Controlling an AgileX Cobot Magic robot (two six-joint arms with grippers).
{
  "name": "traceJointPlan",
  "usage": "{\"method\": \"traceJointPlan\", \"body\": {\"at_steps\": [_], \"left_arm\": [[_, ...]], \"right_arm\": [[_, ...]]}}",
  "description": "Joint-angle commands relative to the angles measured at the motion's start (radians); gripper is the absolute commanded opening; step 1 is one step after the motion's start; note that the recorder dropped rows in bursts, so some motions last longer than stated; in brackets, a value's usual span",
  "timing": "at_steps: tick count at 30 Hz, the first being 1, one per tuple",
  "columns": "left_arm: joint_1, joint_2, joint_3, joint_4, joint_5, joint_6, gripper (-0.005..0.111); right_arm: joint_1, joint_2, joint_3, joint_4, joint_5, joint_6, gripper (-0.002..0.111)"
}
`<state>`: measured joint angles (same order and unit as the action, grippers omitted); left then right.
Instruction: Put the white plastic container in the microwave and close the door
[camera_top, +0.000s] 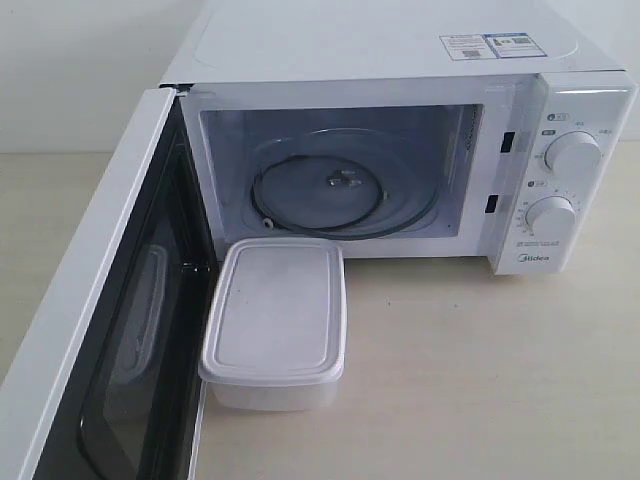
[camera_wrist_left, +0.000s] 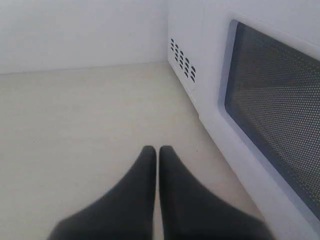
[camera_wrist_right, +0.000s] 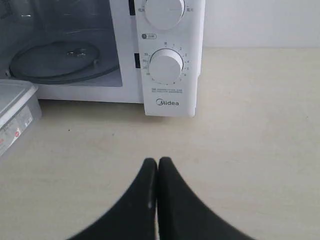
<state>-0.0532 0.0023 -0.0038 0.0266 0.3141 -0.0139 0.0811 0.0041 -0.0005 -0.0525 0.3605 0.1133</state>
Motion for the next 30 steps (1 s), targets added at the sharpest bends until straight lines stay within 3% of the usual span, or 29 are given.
{"method": "traceJointPlan", "body": {"at_steps": [1,8,12,19,23,25,27,28,30], "left_arm": [[0.002,-0.002,0.004,0.001,0.000,0.004,0.004],[0.002,-0.002,0.004,0.001,0.000,0.004,0.004],[0.002,-0.002,0.004,0.001,0.000,0.004,0.004],[0.002,-0.002,0.004,0.001,0.000,0.004,0.004],[0.002,-0.002,0.004,0.001,0.000,0.004,0.004],[0.002,-0.002,0.004,0.001,0.000,0.004,0.004],[0.002,-0.002,0.004,0.001,0.000,0.004,0.004],[0.002,-0.002,0.004,0.001,0.000,0.004,0.004],[0.002,-0.002,0.004,0.001,0.000,0.004,0.004]], "right_arm": [[-0.003,-0.004,0.000,-0.006,-0.001,-0.044,0.000],[-0.003,-0.004,0.000,-0.002,-0.008,-0.044,0.000],[-0.003,-0.004,0.000,-0.016,-0.165,-0.044,0.000],[-0.003,-0.004,0.000,-0.008,-0.991,-0.027,0.000],[-0.003,-0.004,-0.003,0.015,-1.494,0.194,0.000],[-0.003,-0.004,-0.059,0.021,-1.437,0.263,0.000],[-0.003,-0.004,-0.169,0.018,-1.179,0.281,0.000],[-0.003,0.006,-0.282,0.002,-0.878,0.281,0.000],[-0.003,0.120,-0.448,0.003,-0.456,0.281,0.000]]}}
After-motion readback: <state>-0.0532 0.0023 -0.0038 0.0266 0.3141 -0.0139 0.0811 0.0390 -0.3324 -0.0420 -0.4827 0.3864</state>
